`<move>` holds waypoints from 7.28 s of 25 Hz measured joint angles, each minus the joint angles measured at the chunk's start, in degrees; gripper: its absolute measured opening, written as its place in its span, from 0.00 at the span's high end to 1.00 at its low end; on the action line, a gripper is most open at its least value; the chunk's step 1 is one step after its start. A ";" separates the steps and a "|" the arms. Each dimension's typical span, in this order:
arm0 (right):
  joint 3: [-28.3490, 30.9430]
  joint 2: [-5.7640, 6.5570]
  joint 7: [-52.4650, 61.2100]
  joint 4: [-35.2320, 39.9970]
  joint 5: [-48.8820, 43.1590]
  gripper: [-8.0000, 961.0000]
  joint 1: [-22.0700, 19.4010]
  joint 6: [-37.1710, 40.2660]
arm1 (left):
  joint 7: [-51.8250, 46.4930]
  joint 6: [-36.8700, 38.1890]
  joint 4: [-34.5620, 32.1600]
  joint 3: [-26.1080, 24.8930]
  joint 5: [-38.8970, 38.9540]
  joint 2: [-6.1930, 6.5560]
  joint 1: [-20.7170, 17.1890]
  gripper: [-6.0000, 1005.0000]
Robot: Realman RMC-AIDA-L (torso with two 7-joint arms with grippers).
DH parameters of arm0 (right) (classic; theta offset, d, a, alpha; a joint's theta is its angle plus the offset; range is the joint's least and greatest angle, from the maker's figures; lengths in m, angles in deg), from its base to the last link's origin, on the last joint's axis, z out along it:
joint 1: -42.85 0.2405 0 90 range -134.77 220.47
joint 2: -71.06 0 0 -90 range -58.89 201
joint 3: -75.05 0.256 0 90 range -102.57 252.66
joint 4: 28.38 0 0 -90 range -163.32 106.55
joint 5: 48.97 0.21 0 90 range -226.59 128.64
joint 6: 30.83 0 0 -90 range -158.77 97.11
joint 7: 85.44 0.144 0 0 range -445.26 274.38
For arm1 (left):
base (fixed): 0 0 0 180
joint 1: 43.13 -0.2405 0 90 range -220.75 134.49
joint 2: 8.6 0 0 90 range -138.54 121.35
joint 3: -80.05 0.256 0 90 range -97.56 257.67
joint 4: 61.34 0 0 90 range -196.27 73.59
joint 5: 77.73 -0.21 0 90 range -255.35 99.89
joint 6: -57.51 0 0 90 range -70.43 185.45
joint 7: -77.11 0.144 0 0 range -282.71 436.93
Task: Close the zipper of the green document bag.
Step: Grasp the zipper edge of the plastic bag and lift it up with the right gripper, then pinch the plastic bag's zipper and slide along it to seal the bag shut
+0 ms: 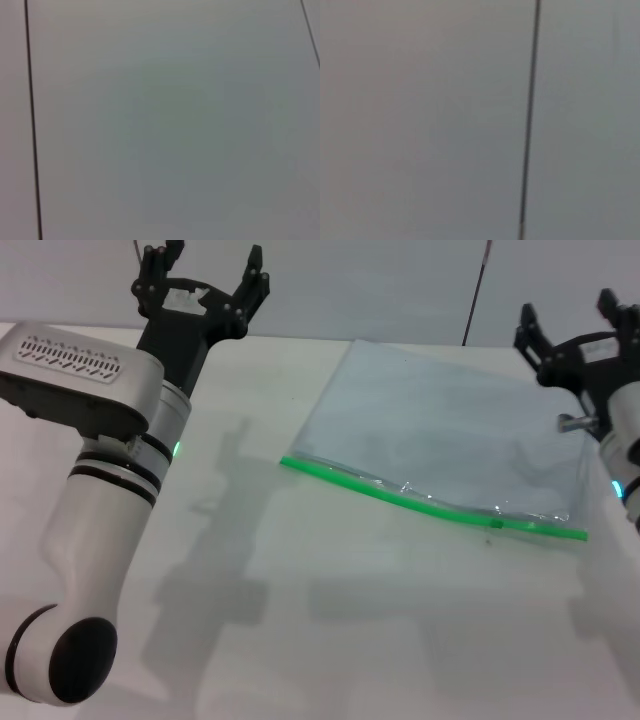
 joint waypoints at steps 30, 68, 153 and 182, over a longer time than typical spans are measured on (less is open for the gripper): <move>30.12 -0.25 -37.43 35.62 -22.36 0.08 -18.09 77.60 | 0.53 -0.24 -1.59 -0.04 1.68 0.09 -0.86 0.13; 26.33 -0.51 -29.52 33.07 -41.25 0.11 -16.52 75.90 | 0.09 -0.16 -2.70 -0.04 3.50 0.00 -0.77 0.14; 21.26 -0.15 -14.38 43.28 -46.36 0.94 -13.60 76.39 | 6.81 -52.93 25.61 -0.73 -31.50 7.95 2.57 0.16; 19.77 -0.15 -14.31 42.00 -45.02 0.94 -12.08 76.28 | 26.03 -57.38 21.38 -6.94 -31.69 0.11 2.34 0.25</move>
